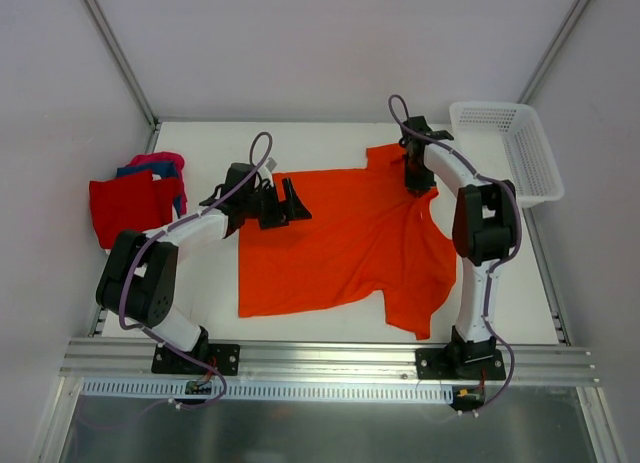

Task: Fold and stack the t-shirts
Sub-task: Flatten the tshirt out

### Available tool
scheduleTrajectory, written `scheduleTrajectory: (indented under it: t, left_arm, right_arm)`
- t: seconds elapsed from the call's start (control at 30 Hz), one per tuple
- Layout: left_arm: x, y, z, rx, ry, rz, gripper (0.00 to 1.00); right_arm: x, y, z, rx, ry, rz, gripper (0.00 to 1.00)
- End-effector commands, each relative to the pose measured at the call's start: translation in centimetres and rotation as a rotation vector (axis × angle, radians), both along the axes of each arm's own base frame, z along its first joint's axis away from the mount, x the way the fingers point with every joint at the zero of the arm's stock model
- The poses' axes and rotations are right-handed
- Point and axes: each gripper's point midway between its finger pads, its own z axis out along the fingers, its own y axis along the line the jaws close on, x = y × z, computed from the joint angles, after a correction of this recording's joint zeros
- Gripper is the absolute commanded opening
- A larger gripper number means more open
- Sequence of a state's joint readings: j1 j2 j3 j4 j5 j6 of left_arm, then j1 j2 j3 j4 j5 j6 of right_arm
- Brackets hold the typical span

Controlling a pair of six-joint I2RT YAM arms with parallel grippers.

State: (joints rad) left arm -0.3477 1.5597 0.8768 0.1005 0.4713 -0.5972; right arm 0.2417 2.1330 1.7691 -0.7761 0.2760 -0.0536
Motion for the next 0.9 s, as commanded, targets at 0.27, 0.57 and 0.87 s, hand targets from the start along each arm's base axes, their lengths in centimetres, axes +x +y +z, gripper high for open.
scheduleTrajectory:
  t: [0.27,0.57,0.87]
  left_arm:
    - [-0.4,-0.3,2.9,-0.015,-0.076,-0.04,0.85]
    - [-1.1,-0.2,2.2,-0.015,-0.053,-0.045,0.84]
    - [-1.7,-0.1,2.9,-0.024,-0.071,-0.051,0.84]
  right_arm:
    - [-3.7,0.1,4.6,0.084,-0.132,-0.018,0.37]
    - [-5.2,0.2,5.1,0.099,-0.137,-0.009,0.53]
    - [-6.9,0.6,2.2,0.095,-0.052,-0.043,0.0]
